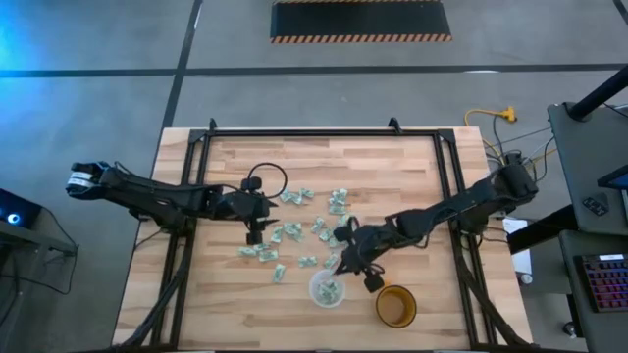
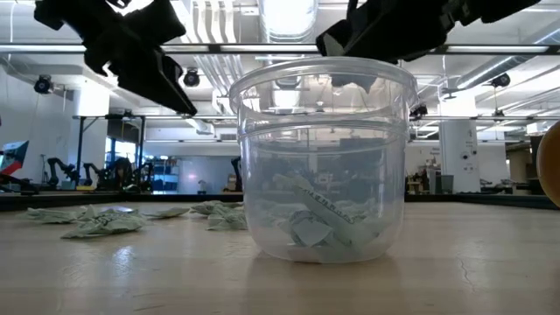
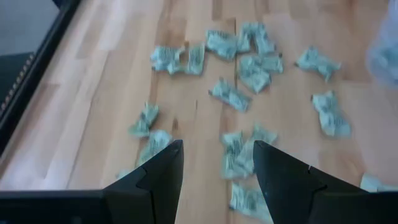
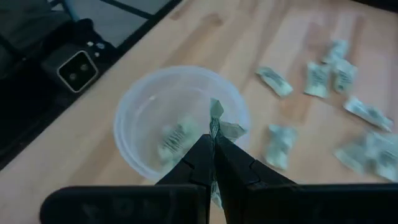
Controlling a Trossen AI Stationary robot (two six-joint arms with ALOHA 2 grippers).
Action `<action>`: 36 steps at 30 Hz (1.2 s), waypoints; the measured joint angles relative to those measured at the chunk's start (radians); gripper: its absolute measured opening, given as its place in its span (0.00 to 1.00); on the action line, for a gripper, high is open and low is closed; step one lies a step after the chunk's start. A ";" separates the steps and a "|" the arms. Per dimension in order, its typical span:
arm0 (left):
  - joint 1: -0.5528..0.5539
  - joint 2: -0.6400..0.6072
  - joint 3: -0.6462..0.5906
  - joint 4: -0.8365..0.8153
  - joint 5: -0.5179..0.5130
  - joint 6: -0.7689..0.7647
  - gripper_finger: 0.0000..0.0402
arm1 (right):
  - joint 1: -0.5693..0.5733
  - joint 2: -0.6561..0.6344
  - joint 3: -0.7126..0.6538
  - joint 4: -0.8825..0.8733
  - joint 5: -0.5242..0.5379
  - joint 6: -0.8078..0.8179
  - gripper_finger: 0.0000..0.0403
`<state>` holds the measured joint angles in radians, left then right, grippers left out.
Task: Pick and place Stevia / Truvia into bins
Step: Put the stevia packet into the transparent bin
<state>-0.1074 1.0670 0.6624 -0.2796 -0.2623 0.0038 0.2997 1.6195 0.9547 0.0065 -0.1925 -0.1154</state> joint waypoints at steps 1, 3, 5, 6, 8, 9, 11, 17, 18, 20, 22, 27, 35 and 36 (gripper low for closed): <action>0.000 0.002 0.001 -0.001 0.001 0.000 0.44 | 0.005 0.019 0.011 0.009 -0.001 0.000 0.02; -0.001 0.003 -0.004 -0.009 0.001 -0.003 0.44 | 0.010 0.051 0.038 0.009 0.000 0.002 0.02; -0.004 0.010 -0.010 0.000 0.002 -0.025 0.44 | 0.018 0.082 0.070 0.013 0.001 0.004 0.02; -0.004 0.013 -0.016 -0.005 0.004 -0.026 0.44 | 0.023 0.099 0.086 0.011 0.001 0.004 0.02; -0.007 0.021 -0.026 -0.010 0.009 -0.030 0.44 | 0.032 0.133 0.118 0.010 0.000 0.006 0.02; -0.009 0.026 -0.028 -0.008 0.011 -0.042 0.44 | 0.036 0.149 0.133 0.008 0.000 0.013 0.02; -0.010 0.035 -0.031 -0.023 0.016 -0.064 0.44 | 0.041 0.180 0.161 -0.011 -0.002 0.040 0.02; -0.022 0.070 -0.032 -0.018 0.058 -0.081 0.44 | 0.067 0.230 0.225 -0.097 0.001 0.064 0.06; -0.024 0.078 -0.032 -0.018 0.060 -0.087 0.44 | 0.071 0.230 0.230 -0.111 0.001 0.064 0.08; -0.028 0.092 -0.032 -0.022 0.062 -0.104 0.44 | 0.081 0.226 0.237 -0.110 0.005 0.064 0.13; -0.031 0.105 -0.032 -0.012 0.072 -0.105 0.44 | 0.087 0.211 0.237 -0.113 0.013 0.064 0.18; -0.055 0.178 -0.032 0.085 0.150 -0.103 0.44 | 0.111 0.149 0.237 -0.160 0.146 0.064 0.28; -0.124 0.384 -0.019 0.390 0.256 -0.045 0.44 | 0.182 0.034 0.208 -0.369 0.499 0.190 0.31; -0.132 0.406 -0.018 0.400 0.260 -0.046 0.44 | 0.192 0.021 0.201 -0.382 0.528 0.207 0.30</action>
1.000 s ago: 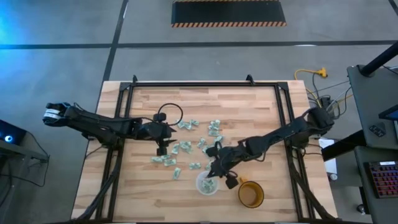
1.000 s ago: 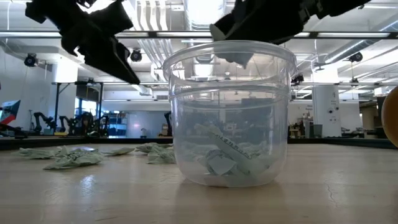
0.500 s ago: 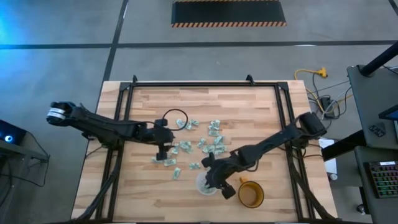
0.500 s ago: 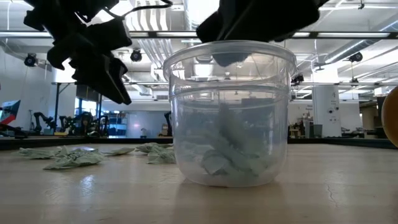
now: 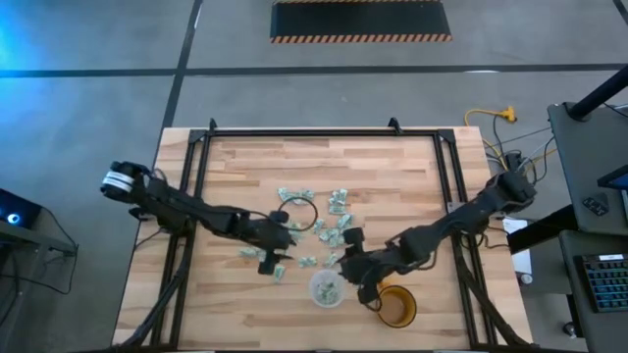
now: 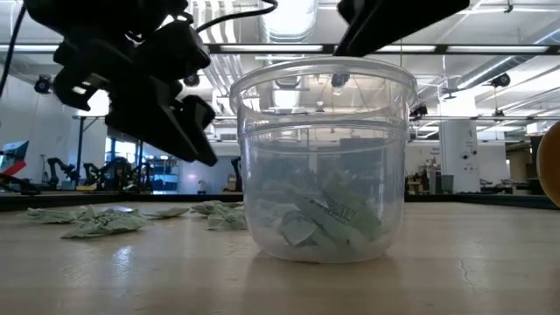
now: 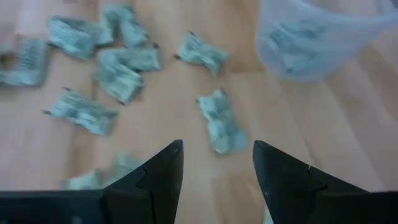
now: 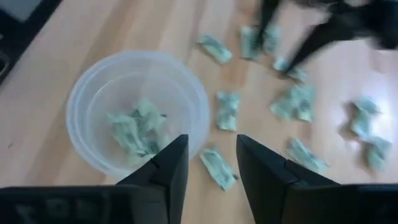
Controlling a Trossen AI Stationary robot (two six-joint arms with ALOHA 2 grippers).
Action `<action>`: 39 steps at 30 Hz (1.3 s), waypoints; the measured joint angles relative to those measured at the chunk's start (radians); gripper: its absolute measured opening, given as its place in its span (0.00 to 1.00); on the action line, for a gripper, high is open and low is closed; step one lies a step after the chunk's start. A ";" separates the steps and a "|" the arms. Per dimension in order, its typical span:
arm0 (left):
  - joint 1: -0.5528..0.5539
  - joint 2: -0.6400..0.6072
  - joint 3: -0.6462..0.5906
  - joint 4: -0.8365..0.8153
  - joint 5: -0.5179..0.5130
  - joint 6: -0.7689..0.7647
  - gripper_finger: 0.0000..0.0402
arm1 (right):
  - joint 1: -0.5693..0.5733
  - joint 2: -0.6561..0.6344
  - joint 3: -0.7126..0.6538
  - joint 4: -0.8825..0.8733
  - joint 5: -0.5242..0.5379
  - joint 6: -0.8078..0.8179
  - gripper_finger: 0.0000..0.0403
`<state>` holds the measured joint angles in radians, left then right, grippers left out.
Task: Pick and place Stevia / Truvia into bins
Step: Put the stevia packet into the transparent bin
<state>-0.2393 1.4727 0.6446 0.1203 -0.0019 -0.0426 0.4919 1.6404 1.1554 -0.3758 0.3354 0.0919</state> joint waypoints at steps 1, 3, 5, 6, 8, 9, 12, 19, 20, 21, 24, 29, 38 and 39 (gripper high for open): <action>-0.008 0.023 0.008 0.018 0.003 -0.002 0.44 | 0.009 -0.013 -0.009 -0.019 0.031 0.016 0.30; -0.022 0.060 0.015 0.042 0.004 -0.003 0.44 | 0.025 -0.034 -0.025 -0.028 0.080 0.035 0.29; -0.027 0.096 0.027 0.062 0.001 -0.003 0.44 | 0.034 -0.062 -0.049 -0.026 0.116 0.053 0.27; -0.027 0.114 0.031 0.084 0.000 -0.003 0.44 | 0.037 -0.073 -0.059 -0.033 0.133 0.063 0.27; -0.026 0.136 0.032 0.099 -0.007 -0.005 0.44 | 0.039 -0.092 -0.079 -0.026 0.146 0.086 0.25; -0.026 0.151 0.038 0.115 -0.010 -0.007 0.44 | 0.041 -0.104 -0.093 -0.031 0.155 0.095 0.25; -0.027 0.174 0.047 0.115 -0.036 -0.027 0.44 | 0.045 -0.130 -0.121 -0.023 0.167 0.125 0.23; -0.027 0.238 0.057 0.159 -0.038 -0.034 0.44 | 0.045 -0.160 -0.159 -0.006 0.167 0.143 0.19; -0.027 0.249 0.061 0.153 -0.037 -0.041 0.44 | 0.046 -0.160 -0.157 -0.002 0.166 0.143 0.18; -0.027 0.263 0.069 0.158 -0.035 -0.049 0.44 | 0.047 -0.160 -0.157 -0.004 0.166 0.142 0.18; -0.028 0.284 0.080 0.159 -0.034 -0.053 0.44 | 0.050 -0.157 -0.156 -0.005 0.166 0.139 0.17; -0.027 0.292 0.089 0.157 -0.035 -0.050 0.37 | 0.059 -0.156 -0.155 -0.011 0.166 0.138 0.17; -0.029 0.279 0.087 0.140 -0.036 -0.022 0.02 | 0.069 -0.155 -0.155 -0.013 0.165 0.139 0.15; -0.029 0.279 0.087 0.138 -0.038 -0.022 0.02 | 0.069 -0.155 -0.155 -0.013 0.165 0.139 0.15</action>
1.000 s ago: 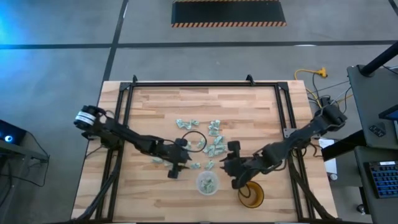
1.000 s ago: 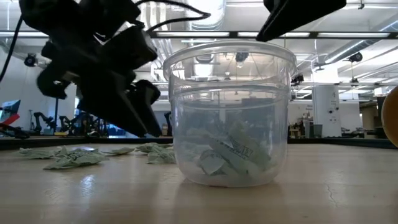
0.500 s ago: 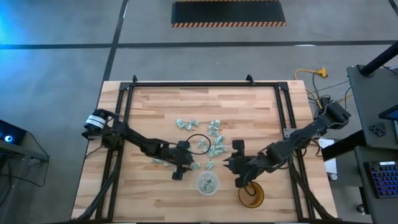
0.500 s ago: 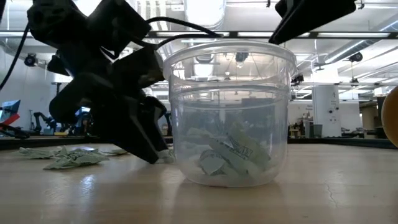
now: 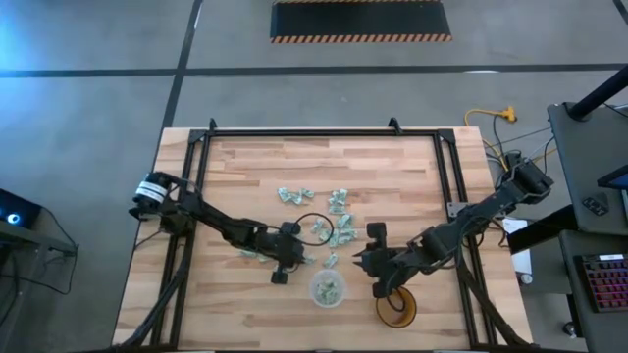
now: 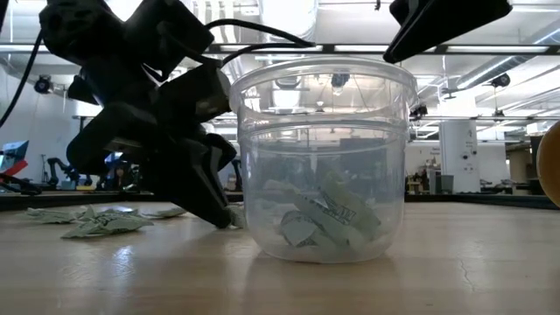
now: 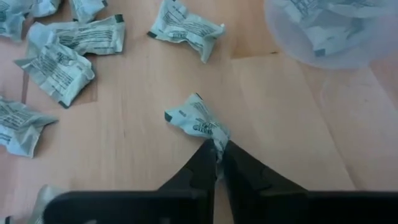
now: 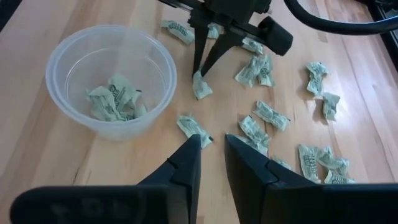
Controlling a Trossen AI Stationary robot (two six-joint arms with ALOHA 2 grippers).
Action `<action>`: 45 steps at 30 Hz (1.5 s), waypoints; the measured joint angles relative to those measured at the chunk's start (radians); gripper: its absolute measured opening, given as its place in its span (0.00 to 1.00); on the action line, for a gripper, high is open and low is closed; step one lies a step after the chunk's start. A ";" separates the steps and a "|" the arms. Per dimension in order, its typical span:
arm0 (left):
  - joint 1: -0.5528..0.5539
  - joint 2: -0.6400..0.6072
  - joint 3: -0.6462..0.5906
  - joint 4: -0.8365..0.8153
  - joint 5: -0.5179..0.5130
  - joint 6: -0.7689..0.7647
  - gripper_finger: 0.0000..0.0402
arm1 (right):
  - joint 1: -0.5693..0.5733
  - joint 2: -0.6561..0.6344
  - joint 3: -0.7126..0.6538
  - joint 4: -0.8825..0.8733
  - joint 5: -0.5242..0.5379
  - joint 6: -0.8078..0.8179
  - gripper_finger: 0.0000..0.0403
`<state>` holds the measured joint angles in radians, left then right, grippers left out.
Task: Pick and place Stevia / Truvia into bins
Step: Put the stevia packet into the transparent bin
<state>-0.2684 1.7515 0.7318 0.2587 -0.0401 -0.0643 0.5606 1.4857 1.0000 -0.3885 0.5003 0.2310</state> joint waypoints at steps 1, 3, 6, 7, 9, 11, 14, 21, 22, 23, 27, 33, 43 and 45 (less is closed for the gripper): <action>0.000 0.000 0.001 -0.004 -0.001 0.000 0.02 | 0.000 0.000 0.000 -0.001 0.000 0.000 0.15; -0.001 -0.013 0.001 -0.021 -0.017 0.000 0.01 | 0.000 0.000 0.000 -0.001 0.000 0.002 0.15; -0.002 -0.056 0.001 -0.050 -0.060 -0.005 0.00 | 0.000 0.000 0.000 -0.001 -0.002 0.003 0.15; -0.005 -0.082 0.001 -0.069 -0.081 -0.005 0.00 | 0.000 0.000 0.000 -0.001 -0.003 0.004 0.15; -0.013 -0.138 0.001 -0.084 -0.136 -0.006 0.00 | 0.000 0.000 0.000 -0.001 -0.003 0.005 0.15; -0.029 -0.203 -0.005 -0.091 -0.189 -0.006 0.00 | 0.000 0.000 -0.001 -0.003 -0.003 0.005 0.15; -0.064 -0.283 -0.006 -0.082 -0.242 0.009 0.00 | 0.000 0.000 -0.001 -0.004 -0.003 0.005 0.15; -0.170 -0.271 -0.013 0.170 -0.229 0.164 0.00 | 0.000 0.000 -0.003 -0.004 -0.003 0.005 0.15; -0.177 -0.246 -0.013 0.211 -0.218 0.183 0.00 | 0.000 0.000 -0.003 -0.004 -0.003 0.006 0.15; -0.180 -0.217 -0.006 0.243 -0.197 0.199 0.00 | 0.000 0.000 -0.003 -0.004 -0.003 0.006 0.15; -0.180 -0.110 0.058 0.270 -0.128 0.204 0.00 | 0.000 0.001 -0.003 -0.003 -0.003 0.010 0.15; -0.180 -0.054 0.164 0.133 -0.092 0.202 0.00 | 0.003 0.002 -0.005 -0.025 -0.004 0.057 0.15; -0.181 -0.054 0.179 0.097 -0.099 0.193 0.21 | 0.004 0.002 -0.038 -0.021 -0.003 0.084 0.15; -0.181 -0.055 0.179 0.097 -0.100 0.193 0.29 | 0.004 0.002 -0.048 -0.020 -0.003 0.083 0.15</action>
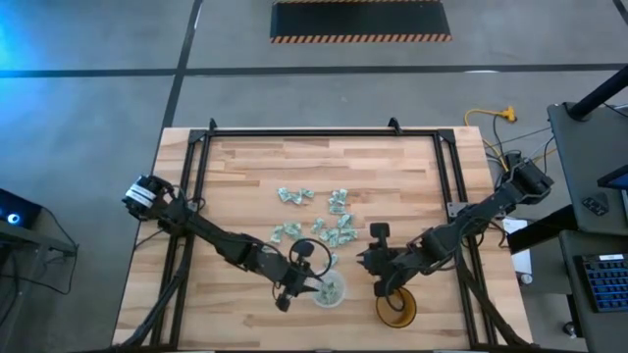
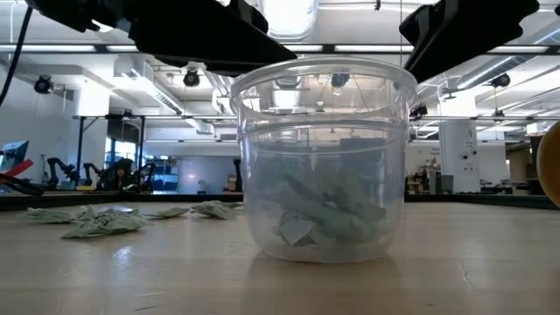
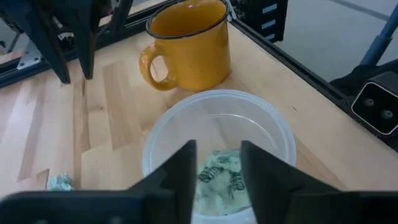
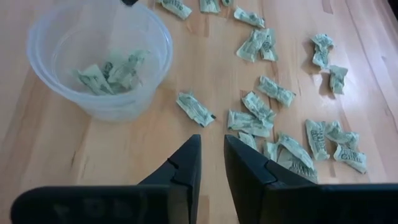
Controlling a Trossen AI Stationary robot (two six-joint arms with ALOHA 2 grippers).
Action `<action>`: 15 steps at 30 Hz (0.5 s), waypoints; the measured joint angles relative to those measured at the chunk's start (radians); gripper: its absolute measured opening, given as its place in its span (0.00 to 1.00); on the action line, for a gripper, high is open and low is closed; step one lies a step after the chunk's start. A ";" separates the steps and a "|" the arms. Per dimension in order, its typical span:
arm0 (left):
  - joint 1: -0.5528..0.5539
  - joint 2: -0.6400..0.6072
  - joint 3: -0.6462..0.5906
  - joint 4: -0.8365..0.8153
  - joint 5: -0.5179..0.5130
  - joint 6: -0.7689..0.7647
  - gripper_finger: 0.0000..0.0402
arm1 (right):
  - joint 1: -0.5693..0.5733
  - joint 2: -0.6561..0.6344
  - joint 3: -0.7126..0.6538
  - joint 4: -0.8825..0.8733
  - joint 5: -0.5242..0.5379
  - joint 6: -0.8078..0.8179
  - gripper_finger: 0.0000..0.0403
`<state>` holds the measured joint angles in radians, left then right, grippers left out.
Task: Pick and place Stevia / Truvia into bins
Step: Put the stevia packet into the transparent bin
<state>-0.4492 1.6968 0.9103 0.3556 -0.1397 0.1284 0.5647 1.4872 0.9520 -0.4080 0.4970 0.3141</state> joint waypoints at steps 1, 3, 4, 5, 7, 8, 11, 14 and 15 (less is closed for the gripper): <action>0.000 -0.004 0.000 -0.002 -0.006 0.000 0.33 | -0.002 0.000 -0.005 0.002 0.000 -0.001 0.14; 0.000 -0.026 -0.001 -0.029 -0.024 -0.004 0.39 | -0.008 0.000 -0.015 0.017 0.002 -0.014 0.14; 0.000 -0.048 -0.001 -0.062 -0.029 -0.011 0.42 | -0.014 0.000 -0.023 0.038 0.003 -0.023 0.14; 0.000 -0.068 -0.001 -0.094 -0.037 -0.021 0.44 | -0.024 0.000 -0.031 0.052 0.003 -0.030 0.14; -0.001 -0.121 0.000 -0.183 -0.065 -0.064 0.47 | -0.051 0.000 -0.043 0.074 -0.003 -0.041 0.14; -0.004 -0.145 -0.001 -0.235 -0.084 -0.094 0.47 | -0.068 0.000 -0.049 0.081 -0.011 -0.048 0.15; -0.015 -0.212 -0.004 -0.347 -0.118 -0.183 0.48 | -0.130 0.000 -0.069 0.085 -0.066 -0.064 0.15; -0.045 -0.262 -0.030 -0.364 -0.158 -0.226 0.48 | -0.196 0.000 -0.091 0.086 -0.139 -0.072 0.15; -0.057 -0.275 -0.041 -0.368 -0.173 -0.228 0.48 | -0.215 0.000 -0.099 0.086 -0.165 -0.076 0.15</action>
<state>-0.5060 1.4217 0.8694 -0.0121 -0.3126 -0.0999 0.3499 1.4872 0.8533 -0.3221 0.3323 0.2382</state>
